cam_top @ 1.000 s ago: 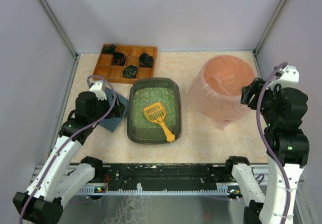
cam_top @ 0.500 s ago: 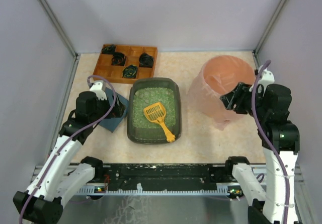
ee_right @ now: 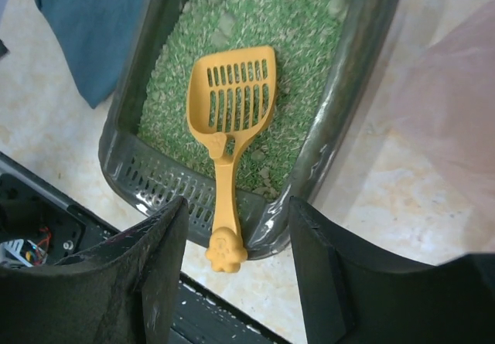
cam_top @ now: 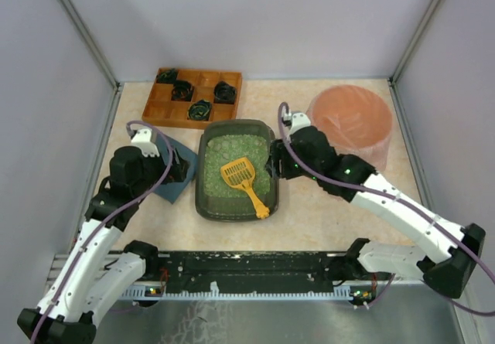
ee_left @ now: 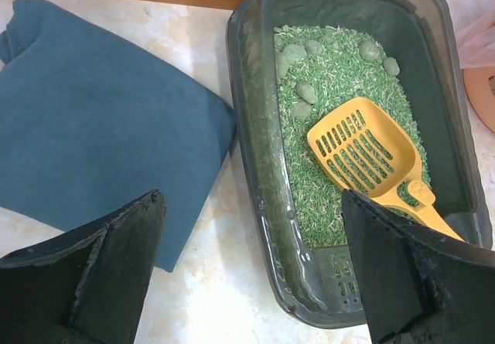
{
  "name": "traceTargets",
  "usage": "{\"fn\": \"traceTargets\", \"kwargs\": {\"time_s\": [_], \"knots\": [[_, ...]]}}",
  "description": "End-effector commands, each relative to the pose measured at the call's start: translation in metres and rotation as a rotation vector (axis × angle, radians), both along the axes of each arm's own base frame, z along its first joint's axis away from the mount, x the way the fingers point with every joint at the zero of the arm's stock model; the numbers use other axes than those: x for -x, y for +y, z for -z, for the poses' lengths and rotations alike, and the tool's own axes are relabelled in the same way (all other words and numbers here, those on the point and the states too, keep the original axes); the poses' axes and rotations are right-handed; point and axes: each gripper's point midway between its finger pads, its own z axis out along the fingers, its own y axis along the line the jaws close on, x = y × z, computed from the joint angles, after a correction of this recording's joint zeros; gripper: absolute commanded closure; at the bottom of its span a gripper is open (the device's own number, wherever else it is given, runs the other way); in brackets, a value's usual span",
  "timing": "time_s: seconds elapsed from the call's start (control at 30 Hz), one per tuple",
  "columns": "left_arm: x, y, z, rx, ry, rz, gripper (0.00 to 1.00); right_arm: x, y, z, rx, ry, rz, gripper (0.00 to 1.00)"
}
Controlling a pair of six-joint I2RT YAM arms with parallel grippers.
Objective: Clean the litter box
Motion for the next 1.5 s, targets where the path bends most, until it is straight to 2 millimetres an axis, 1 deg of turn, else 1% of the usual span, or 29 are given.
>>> {"fn": "traceTargets", "kwargs": {"time_s": [0.0, 0.07, 0.2, 0.3, 0.4, 0.47, 0.5, 0.53, 0.57, 0.63, 0.7, 0.73, 0.8, 0.87, 0.93, 1.0, 1.07, 1.17, 1.3, 1.4, 1.47], "knots": [[0.001, -0.001, -0.007, 0.008, -0.042, 0.006, 0.0, -0.012, 0.032, -0.002, -0.117, -0.069, 0.028, 0.45], [0.002, -0.004, -0.008, 0.014, -0.048, 0.022, 0.0, -0.009, 0.038, 0.015, -0.125, -0.042, 0.015, 0.45], [0.005, -0.013, -0.01, 0.022, -0.058, 0.07, 0.0, -0.001, 0.038, 0.037, -0.126, 0.006, 0.014, 0.46], [0.006, -0.018, -0.007, 0.017, -0.049, 0.087, 0.0, 0.002, 0.031, 0.039, -0.13, 0.009, 0.036, 0.46], [0.006, -0.022, 0.005, -0.019, -0.013, 0.109, 0.01, 0.004, 0.022, 0.039, -0.14, 0.003, 0.069, 0.46], [0.009, -0.02, 0.016, -0.066, 0.046, 0.11, 0.02, 0.008, 0.019, 0.037, -0.157, 0.004, 0.07, 0.46], [0.008, -0.015, 0.018, -0.077, 0.061, 0.075, 0.03, 0.01, 0.016, 0.036, -0.165, 0.011, 0.083, 0.46], [0.007, -0.012, 0.017, -0.083, 0.057, 0.054, 0.03, 0.012, 0.012, 0.038, -0.167, 0.023, 0.098, 0.46], [0.007, -0.013, 0.014, -0.079, 0.04, 0.066, 0.03, 0.014, 0.01, 0.039, -0.17, 0.031, 0.105, 0.46], [0.009, -0.024, 0.003, -0.037, -0.022, 0.129, 0.04, 0.019, 0.003, 0.044, -0.169, 0.046, 0.119, 0.45], [0.012, -0.042, -0.008, 0.033, -0.056, 0.21, 0.04, 0.022, -0.006, 0.052, -0.161, 0.061, 0.153, 0.45], [0.016, -0.055, -0.013, 0.076, -0.065, 0.272, 0.05, 0.023, -0.009, 0.056, -0.162, 0.064, 0.165, 0.45], [0.019, -0.071, -0.022, 0.12, -0.076, 0.357, 0.07, 0.027, -0.013, 0.062, -0.173, 0.075, 0.177, 0.45], [0.019, -0.085, -0.035, 0.152, -0.101, 0.434, 0.11, 0.031, -0.017, 0.068, -0.184, 0.085, 0.186, 0.45], [0.019, -0.098, -0.041, 0.186, -0.096, 0.496, 0.15, 0.035, -0.021, 0.075, -0.191, 0.099, 0.198, 0.45], [0.02, -0.114, -0.041, 0.219, -0.086, 0.552, 0.18, 0.038, -0.025, 0.08, -0.201, 0.111, 0.212, 0.45], [0.02, -0.128, -0.035, 0.225, -0.078, 0.57, 0.19, 0.041, -0.028, 0.085, -0.209, 0.12, 0.223, 0.45], [0.02, -0.146, -0.022, 0.188, -0.072, 0.574, 0.19, 0.045, -0.032, 0.091, -0.209, 0.132, 0.229, 0.45], [0.024, -0.174, -0.002, 0.148, -0.053, 0.61, 0.19, 0.048, -0.034, 0.098, -0.186, 0.15, 0.224, 0.45], [0.025, -0.187, 0.019, 0.088, -0.036, 0.643, 0.19, 0.05, -0.033, 0.105, -0.163, 0.166, 0.212, 0.45], [0.021, -0.188, 0.035, 0.041, -0.024, 0.653, 0.19, 0.051, -0.031, 0.11, -0.159, 0.179, 0.201, 0.45]]}}
